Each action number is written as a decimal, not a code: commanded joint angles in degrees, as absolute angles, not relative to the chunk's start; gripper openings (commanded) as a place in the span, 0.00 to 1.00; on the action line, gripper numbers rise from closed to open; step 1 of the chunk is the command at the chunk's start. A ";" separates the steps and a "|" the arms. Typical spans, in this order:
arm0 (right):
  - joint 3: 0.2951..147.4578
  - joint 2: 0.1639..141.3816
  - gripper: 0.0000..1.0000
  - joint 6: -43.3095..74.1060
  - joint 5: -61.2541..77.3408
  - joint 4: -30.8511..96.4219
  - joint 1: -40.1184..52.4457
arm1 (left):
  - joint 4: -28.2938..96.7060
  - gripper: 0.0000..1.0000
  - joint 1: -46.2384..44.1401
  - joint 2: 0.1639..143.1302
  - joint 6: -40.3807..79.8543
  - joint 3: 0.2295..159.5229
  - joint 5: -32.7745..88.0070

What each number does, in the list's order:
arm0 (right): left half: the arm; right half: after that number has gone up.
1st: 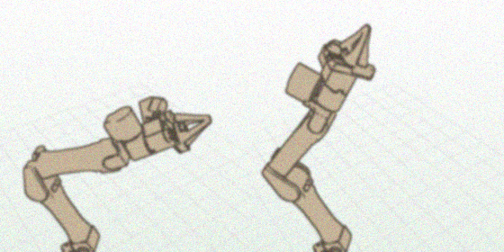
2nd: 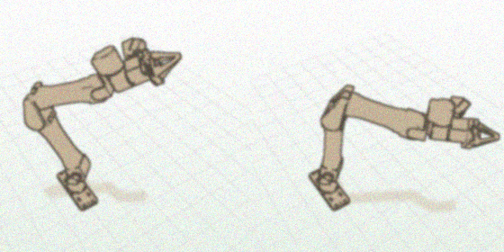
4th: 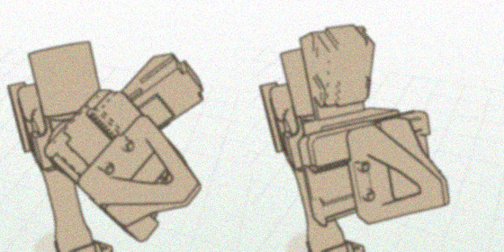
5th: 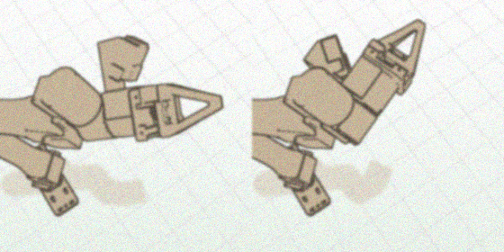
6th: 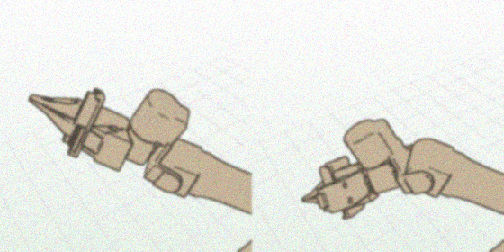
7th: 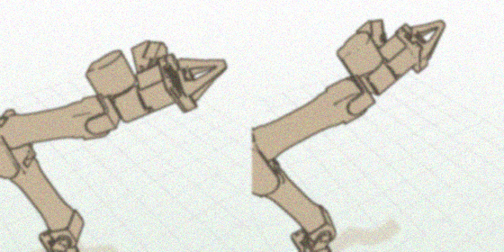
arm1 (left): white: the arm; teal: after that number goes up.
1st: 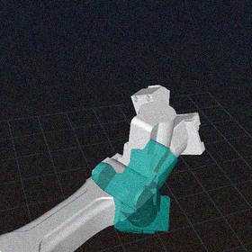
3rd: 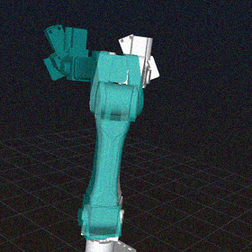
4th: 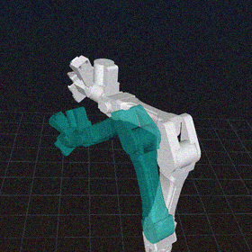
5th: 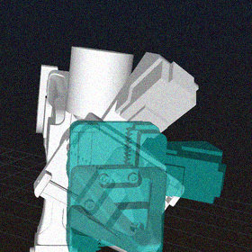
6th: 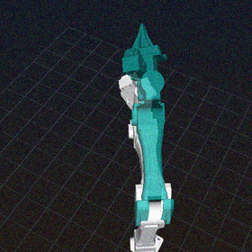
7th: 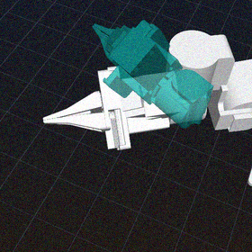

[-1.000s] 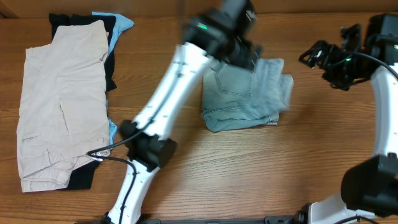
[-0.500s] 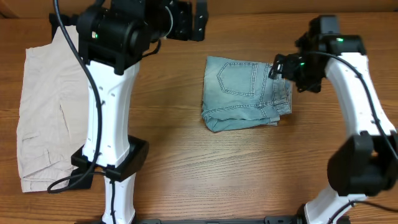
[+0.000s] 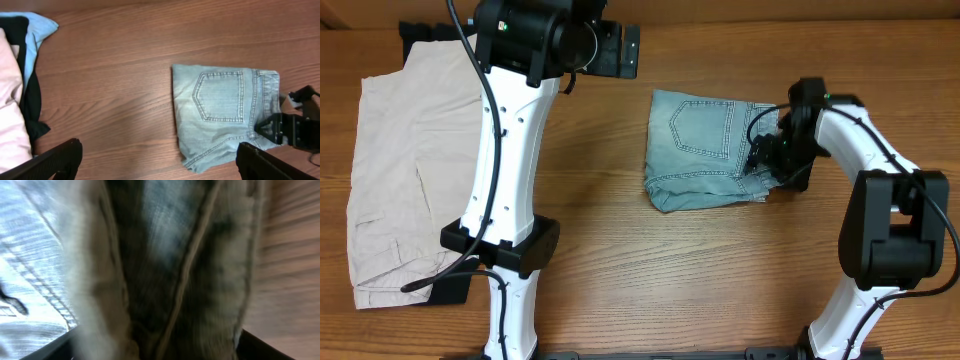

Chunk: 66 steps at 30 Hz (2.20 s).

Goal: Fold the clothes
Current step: 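Grasp the folded shorts with the right gripper and move them to the top-right corner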

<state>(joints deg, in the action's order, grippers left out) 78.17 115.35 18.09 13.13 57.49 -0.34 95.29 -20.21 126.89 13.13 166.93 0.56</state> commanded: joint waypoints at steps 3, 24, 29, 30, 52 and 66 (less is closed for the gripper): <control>68.29 114.93 0.47 21.45 18.79 50.15 0.56 | 95.98 1.00 -20.16 127.02 11.77 166.87 -0.49; 66.02 114.93 0.04 60.99 0.71 3.70 -13.87 | 96.64 1.00 -20.16 127.09 11.84 166.87 -0.62; 66.00 115.66 0.04 66.96 -6.63 -0.67 -19.29 | 96.64 1.00 -20.16 127.46 11.84 166.84 -0.64; 66.00 116.16 0.04 66.92 -6.48 -2.68 -19.84 | 96.64 1.00 -20.16 127.68 11.84 166.84 -0.64; 71.72 128.64 1.00 53.54 13.30 -21.04 -19.90 | 94.17 1.00 -20.16 133.64 11.81 166.65 -2.42; 71.77 81.47 1.00 22.70 16.82 9.52 -22.20 | 94.48 1.00 -20.16 133.64 11.81 166.65 -5.08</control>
